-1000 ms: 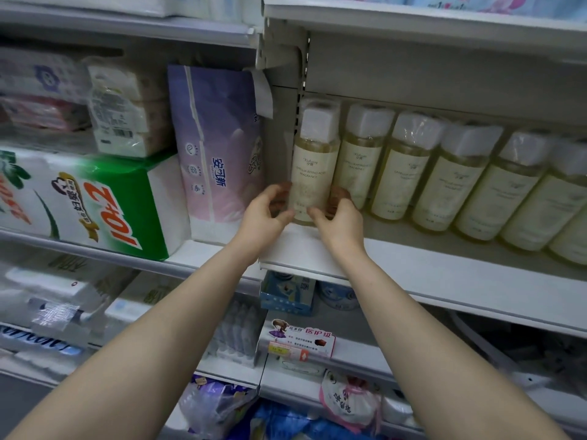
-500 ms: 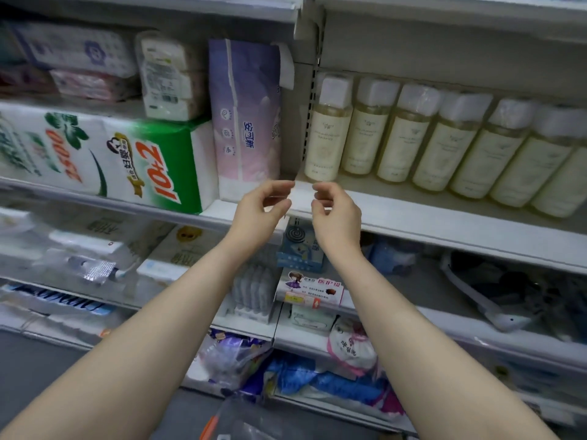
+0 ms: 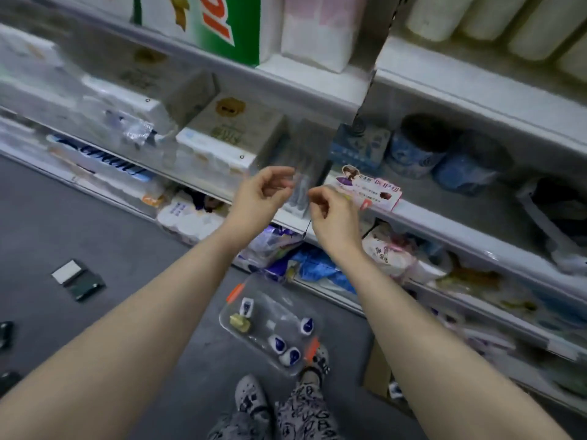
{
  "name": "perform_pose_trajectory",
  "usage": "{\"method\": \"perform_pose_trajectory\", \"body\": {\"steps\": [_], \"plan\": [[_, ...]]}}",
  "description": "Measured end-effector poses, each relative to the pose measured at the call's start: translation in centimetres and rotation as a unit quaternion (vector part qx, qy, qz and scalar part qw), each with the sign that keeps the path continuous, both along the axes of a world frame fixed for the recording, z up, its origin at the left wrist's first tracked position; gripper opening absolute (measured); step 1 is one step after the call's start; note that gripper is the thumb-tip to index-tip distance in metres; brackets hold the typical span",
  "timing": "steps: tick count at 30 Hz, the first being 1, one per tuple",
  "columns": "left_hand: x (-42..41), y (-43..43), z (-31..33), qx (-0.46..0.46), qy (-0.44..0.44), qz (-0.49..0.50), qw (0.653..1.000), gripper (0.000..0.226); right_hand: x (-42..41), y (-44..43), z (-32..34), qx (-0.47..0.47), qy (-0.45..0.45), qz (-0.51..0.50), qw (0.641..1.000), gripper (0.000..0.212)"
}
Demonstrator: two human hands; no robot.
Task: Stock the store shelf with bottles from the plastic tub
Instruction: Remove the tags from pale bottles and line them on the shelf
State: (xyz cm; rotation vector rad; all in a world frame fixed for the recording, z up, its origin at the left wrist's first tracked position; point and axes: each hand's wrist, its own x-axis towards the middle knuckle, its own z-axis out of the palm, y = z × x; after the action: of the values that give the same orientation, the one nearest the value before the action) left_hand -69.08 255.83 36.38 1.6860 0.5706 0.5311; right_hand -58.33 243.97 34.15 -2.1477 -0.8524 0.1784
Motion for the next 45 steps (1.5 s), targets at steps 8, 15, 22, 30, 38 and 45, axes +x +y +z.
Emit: {"method": "perform_pose_trajectory", "body": {"steps": [8,15,22,30,38,45], "plan": [[-5.3,-0.5,-12.2,-0.075,0.094,0.076,0.990,0.033,-3.5,-0.6,-11.4,-0.103,0.085,0.061,0.989,0.029],[-8.5,-2.5,-23.6,-0.130,0.158,0.145,0.968,0.035,-4.5,-1.1,-22.3,-0.169,0.120,0.111,0.972,0.034],[-10.7,-4.0,-35.3,-0.145,0.206,0.170,0.953,0.037,-4.6,-1.4,-32.4,-0.209,0.186,0.111,0.954,0.035],[-11.7,-5.1,-47.5,-0.137,0.298,0.185,0.926,0.045,-4.7,-0.8,-43.0,-0.261,0.219,0.169,0.925,0.043],[-10.9,-3.8,-58.4,-0.095,0.352,0.175,0.915,0.049,-3.5,2.7,-53.0,-0.315,0.207,0.233,0.896,0.046],[-9.3,-2.9,-66.2,-0.035,0.368,0.171,0.913,0.053,-3.6,6.1,-61.8,-0.335,0.194,0.301,0.872,0.055]]}}
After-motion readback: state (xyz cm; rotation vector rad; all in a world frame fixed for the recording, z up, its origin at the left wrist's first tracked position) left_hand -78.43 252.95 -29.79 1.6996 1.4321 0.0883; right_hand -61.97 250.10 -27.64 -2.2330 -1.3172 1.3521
